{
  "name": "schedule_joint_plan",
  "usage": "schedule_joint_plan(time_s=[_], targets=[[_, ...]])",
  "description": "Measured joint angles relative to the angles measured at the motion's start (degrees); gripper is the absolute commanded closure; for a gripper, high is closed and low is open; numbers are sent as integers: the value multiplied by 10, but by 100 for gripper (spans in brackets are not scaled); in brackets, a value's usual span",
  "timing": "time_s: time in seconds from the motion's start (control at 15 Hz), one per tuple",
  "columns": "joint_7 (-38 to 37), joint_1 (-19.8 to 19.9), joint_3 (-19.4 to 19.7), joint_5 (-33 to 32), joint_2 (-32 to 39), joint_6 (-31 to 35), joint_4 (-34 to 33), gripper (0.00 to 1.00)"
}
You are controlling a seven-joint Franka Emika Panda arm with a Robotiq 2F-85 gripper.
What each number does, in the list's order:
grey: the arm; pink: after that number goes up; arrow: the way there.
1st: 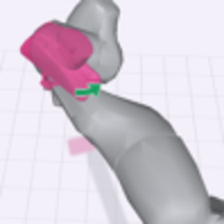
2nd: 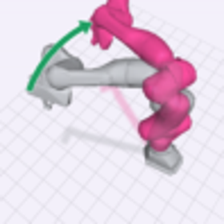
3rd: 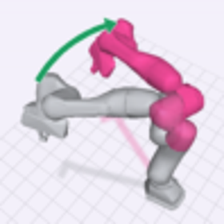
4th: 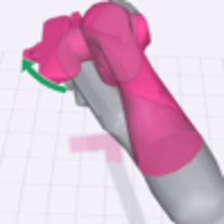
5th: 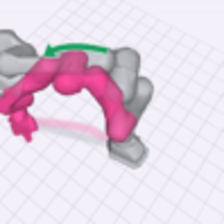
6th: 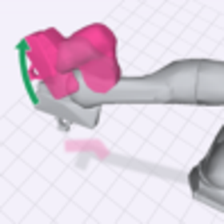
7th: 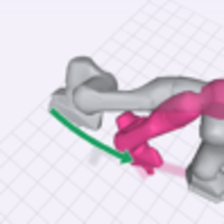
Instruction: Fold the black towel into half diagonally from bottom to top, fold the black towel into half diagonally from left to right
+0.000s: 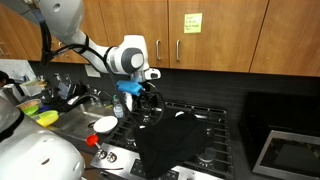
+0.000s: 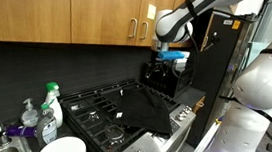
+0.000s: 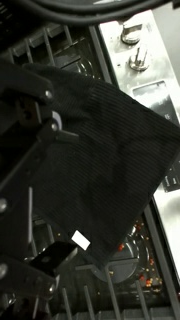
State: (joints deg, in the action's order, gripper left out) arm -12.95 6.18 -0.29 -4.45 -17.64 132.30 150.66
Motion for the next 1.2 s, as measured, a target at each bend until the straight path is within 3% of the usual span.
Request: schedule_joint_plan(time_s=[0.53,0.93,1.2], targets=[[8,28,28,-1,19,89,90,0],[18,42,38,-35,104,206,92,0],[12,46,47,-65,150,237,91,0]])
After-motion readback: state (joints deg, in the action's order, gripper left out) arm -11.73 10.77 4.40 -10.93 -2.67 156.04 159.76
